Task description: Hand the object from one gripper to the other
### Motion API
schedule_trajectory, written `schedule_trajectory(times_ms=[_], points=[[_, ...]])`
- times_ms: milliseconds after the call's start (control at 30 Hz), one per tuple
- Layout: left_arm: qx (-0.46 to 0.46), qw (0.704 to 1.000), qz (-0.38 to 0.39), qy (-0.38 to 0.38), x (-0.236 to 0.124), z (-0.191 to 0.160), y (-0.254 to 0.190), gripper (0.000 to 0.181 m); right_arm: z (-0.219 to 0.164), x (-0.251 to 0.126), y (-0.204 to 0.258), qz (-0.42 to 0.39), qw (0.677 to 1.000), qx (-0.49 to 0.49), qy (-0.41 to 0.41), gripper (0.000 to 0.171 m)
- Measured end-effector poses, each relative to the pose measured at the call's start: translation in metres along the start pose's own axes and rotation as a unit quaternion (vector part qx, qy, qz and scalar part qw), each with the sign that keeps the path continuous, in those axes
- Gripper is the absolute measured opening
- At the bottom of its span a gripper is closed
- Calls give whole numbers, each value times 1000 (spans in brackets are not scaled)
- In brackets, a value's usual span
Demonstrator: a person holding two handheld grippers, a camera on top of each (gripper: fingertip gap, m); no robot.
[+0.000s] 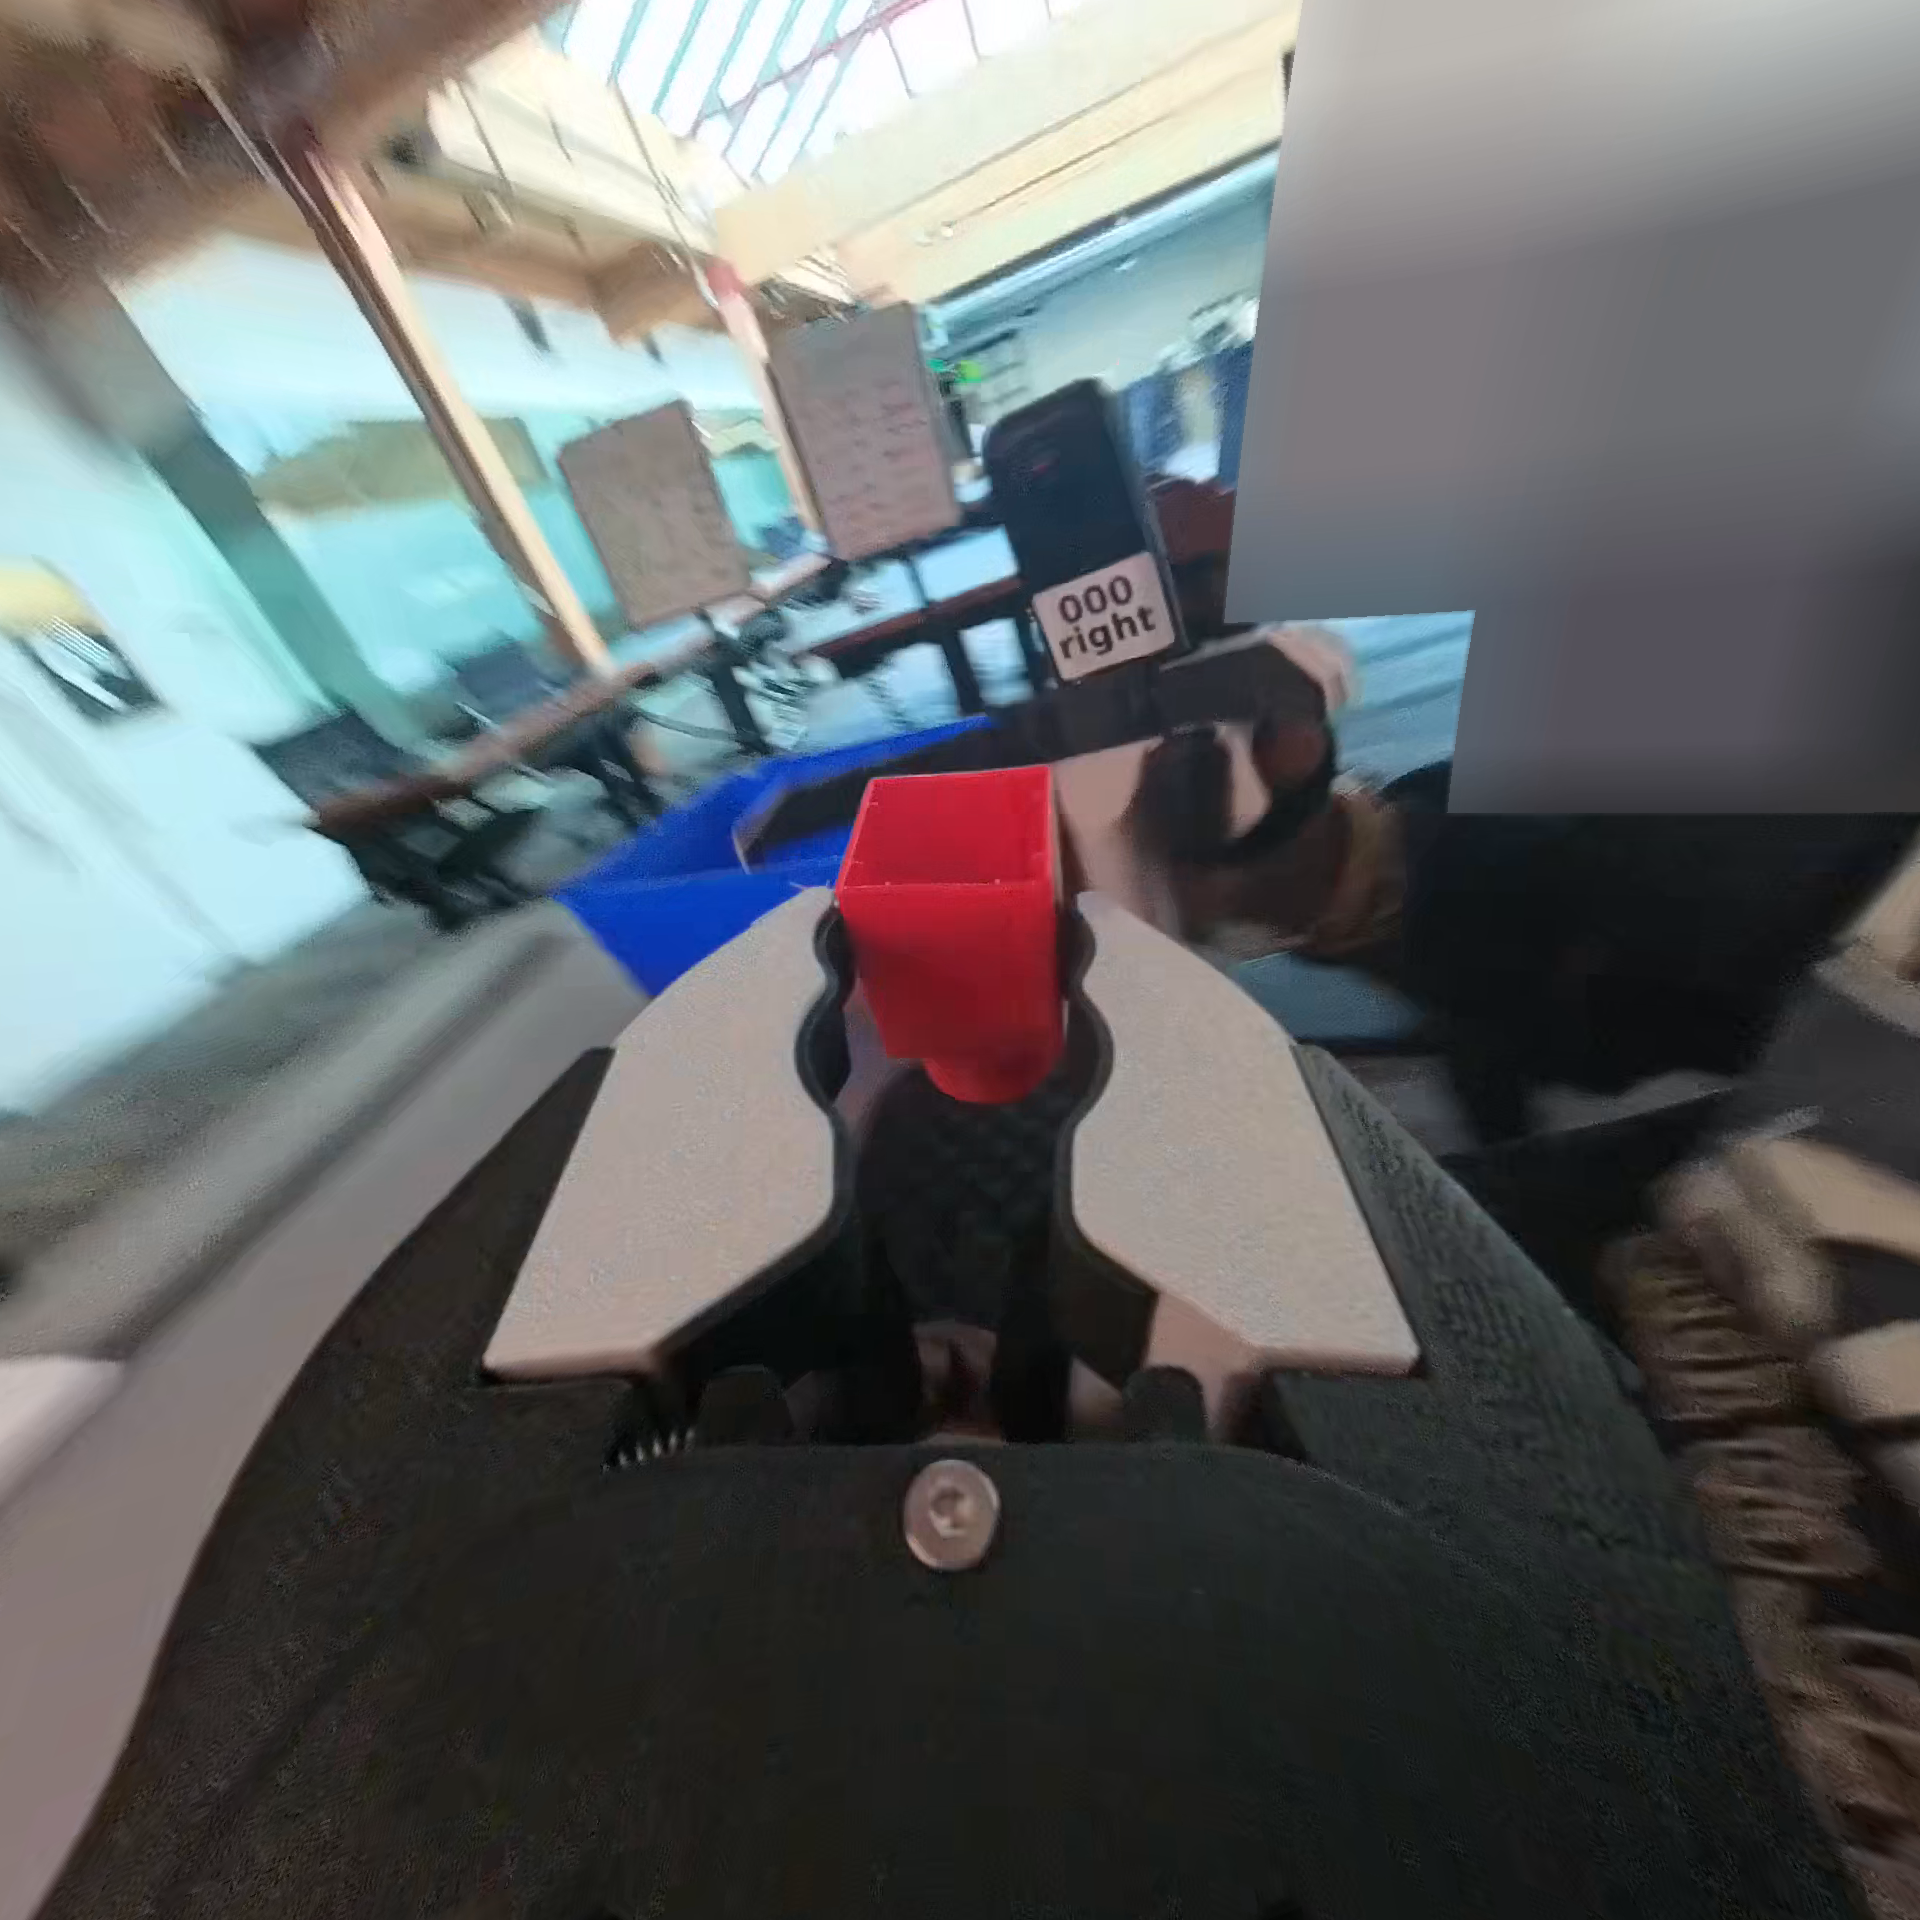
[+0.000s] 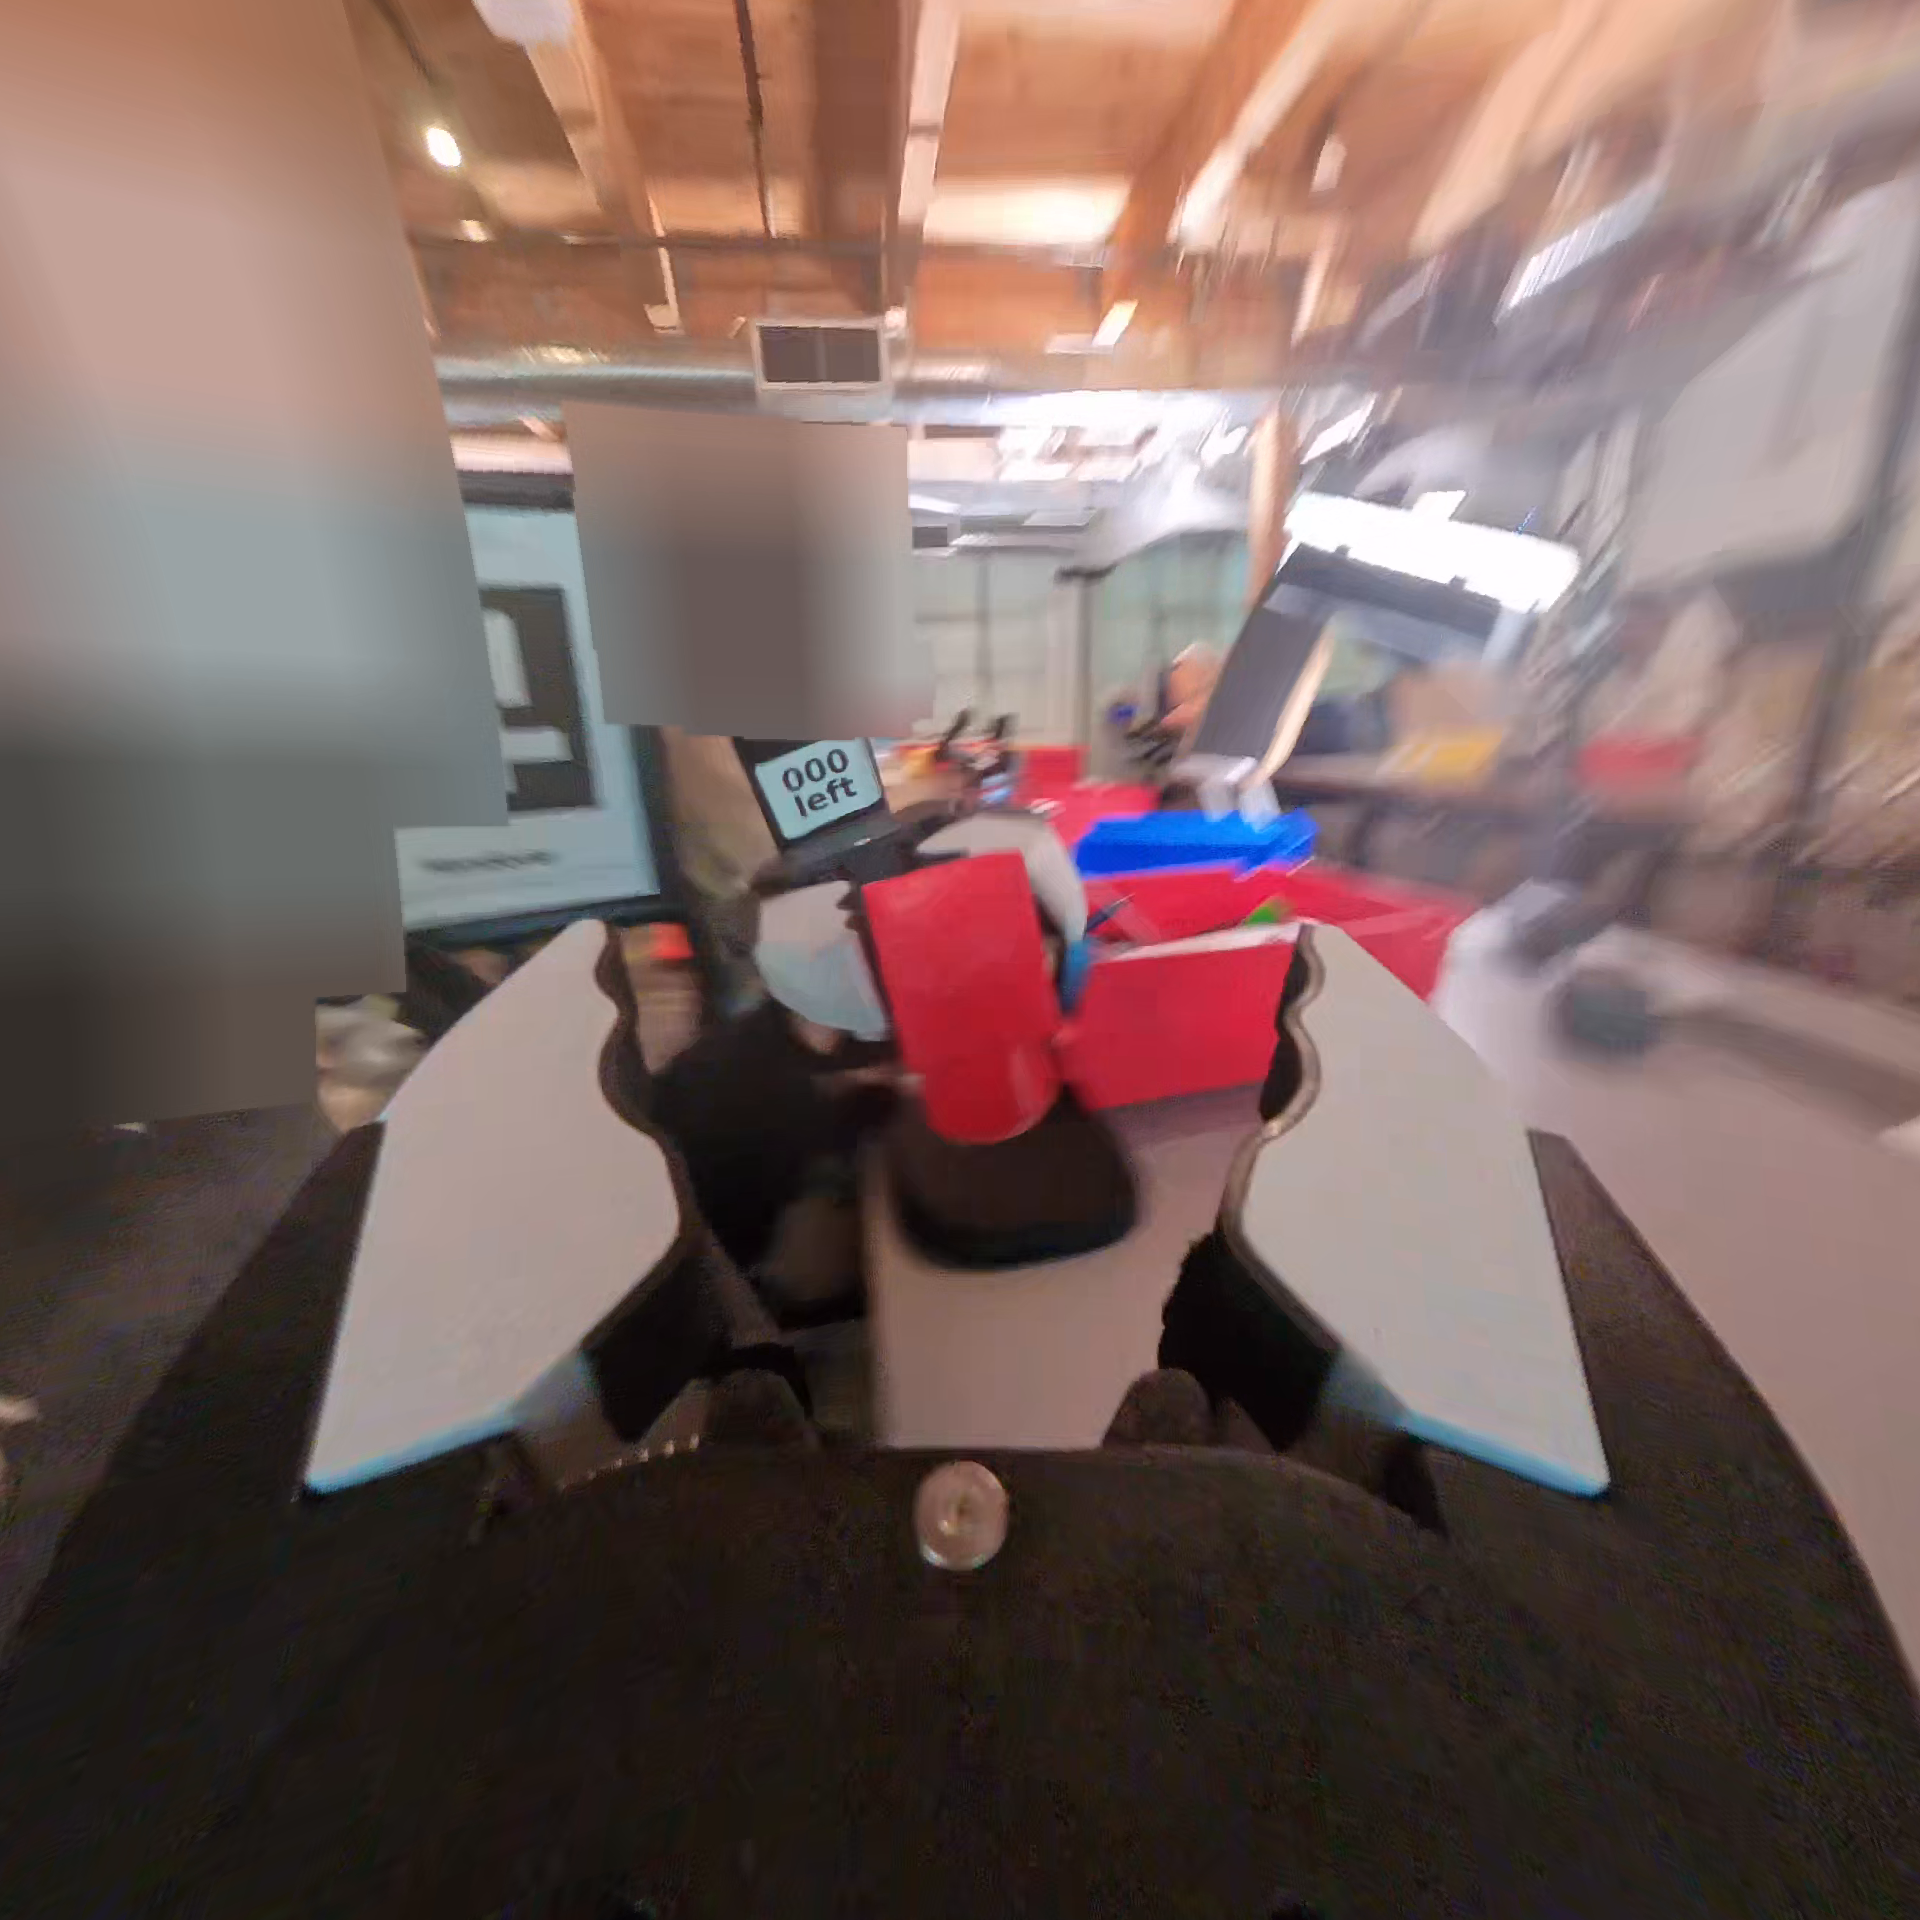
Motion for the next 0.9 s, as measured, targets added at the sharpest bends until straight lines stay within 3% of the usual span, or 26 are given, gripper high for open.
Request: schedule_trajectory(times_ms=[33,133,233,300,433,567,700,800,900], points=[[-68,997,-41,1,-1,-2,4,37,2,-4,2,-32,996,-84,-10,118],[-222,961,-164,-14,-2,-9,13,37,1,-9,13,-112,937,-332,3,114],[-287,928,-237,7,5,-17,13,38,-12,-3,22,-129,865,-475,93,111],[-289,925,-244,29,11,-21,10,38,-21,3,27,-123,839,-516,121,109],[-282,922,-259,56,18,-24,3,38,-33,13,33,-115,816,-548,142,101],[-276,921,-267,66,20,-25,-1,38,-40,16,35,-102,808,-560,152,76],[-248,938,-240,43,20,-24,2,43,-38,17,33,-110,818,-539,168,71],[-143,977,-156,-26,13,-19,5,53,-27,12,27,-105,881,-440,139,71],[45,995,-20,-87,-1,-13,7,65,-11,4,17,-89,952,-275,96,71]])
Point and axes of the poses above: each gripper's, where its closed fingertips meet, x out along the fingers, z out of its top, y = z × x across the jaws, the point moved 9 cm from there along -x, back along the fingers, and after that the axes turned 9 degrees about y, right-handed, at the moved point
